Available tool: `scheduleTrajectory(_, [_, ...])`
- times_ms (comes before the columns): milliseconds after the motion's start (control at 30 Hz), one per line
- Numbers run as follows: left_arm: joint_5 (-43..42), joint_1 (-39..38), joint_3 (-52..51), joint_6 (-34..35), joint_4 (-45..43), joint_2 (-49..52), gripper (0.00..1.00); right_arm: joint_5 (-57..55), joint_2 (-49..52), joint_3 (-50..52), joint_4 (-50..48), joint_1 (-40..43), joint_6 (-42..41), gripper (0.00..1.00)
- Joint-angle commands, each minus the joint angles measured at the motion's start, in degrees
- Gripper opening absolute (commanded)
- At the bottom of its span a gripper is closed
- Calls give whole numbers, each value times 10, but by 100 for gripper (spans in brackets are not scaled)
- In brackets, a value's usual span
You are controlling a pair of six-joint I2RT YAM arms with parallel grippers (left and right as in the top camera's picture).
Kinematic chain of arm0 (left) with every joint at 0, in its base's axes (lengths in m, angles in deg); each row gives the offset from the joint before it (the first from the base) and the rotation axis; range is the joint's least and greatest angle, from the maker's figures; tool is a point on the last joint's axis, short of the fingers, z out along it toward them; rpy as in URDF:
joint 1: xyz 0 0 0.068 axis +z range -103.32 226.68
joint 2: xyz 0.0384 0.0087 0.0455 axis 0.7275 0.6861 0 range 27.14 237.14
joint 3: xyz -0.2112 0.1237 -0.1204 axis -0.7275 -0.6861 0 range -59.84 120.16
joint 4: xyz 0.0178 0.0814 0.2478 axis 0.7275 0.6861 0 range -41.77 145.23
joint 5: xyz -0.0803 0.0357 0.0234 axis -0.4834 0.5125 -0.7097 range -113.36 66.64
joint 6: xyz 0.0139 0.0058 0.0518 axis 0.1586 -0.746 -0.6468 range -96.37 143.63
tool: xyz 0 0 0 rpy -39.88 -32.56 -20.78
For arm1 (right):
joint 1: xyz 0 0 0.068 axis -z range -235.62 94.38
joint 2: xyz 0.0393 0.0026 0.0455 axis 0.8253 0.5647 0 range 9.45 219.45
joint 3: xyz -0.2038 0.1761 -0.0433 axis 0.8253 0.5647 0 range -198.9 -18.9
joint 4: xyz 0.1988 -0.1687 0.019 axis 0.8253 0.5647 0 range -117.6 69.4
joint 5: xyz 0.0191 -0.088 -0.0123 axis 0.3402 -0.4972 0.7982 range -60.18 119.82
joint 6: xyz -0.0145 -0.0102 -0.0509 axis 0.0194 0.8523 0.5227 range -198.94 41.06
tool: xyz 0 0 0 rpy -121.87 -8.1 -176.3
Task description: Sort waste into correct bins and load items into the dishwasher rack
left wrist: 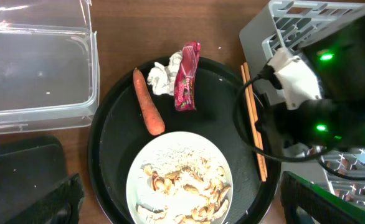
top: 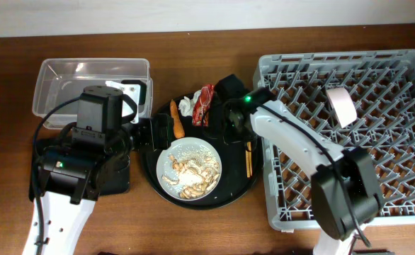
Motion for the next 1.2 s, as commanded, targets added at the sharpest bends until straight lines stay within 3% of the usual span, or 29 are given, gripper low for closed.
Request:
scheduleTrajectory(0, [6,-2,7,8,1,-2,99,-73,29,3,-3,0,-22,8])
scheduleTrajectory(133, [6,-2,7,8,1,-2,99,-91,52,3,-9,0,-29,10])
scheduleTrajectory(200, [6,-2,7,8,1,-2,99,-91,59,3,-10,0,-29,18])
scheduleTrajectory(667, [6,-2,7,8,1,-2,99,-60,94,3,-28,3,-29,23])
scheduleTrajectory(733, [6,-2,7,8,1,-2,99,-41,94,3,-30,3,-28,17])
scheduleTrajectory(767, [6,-2,7,8,1,-2,99,-37,94,3,-30,3,-27,7])
scheduleTrajectory(800, [6,-2,7,8,1,-2,99,-35,93,3,-30,3,-27,4])
scheduleTrajectory(967, [6,-2,7,7,1,-2,99,-31,53,-20,-21,3,-26,4])
scheduleTrajectory(1167, [6,-2,7,8,1,-2,99,12,-53,-47,-17,3,38,4])
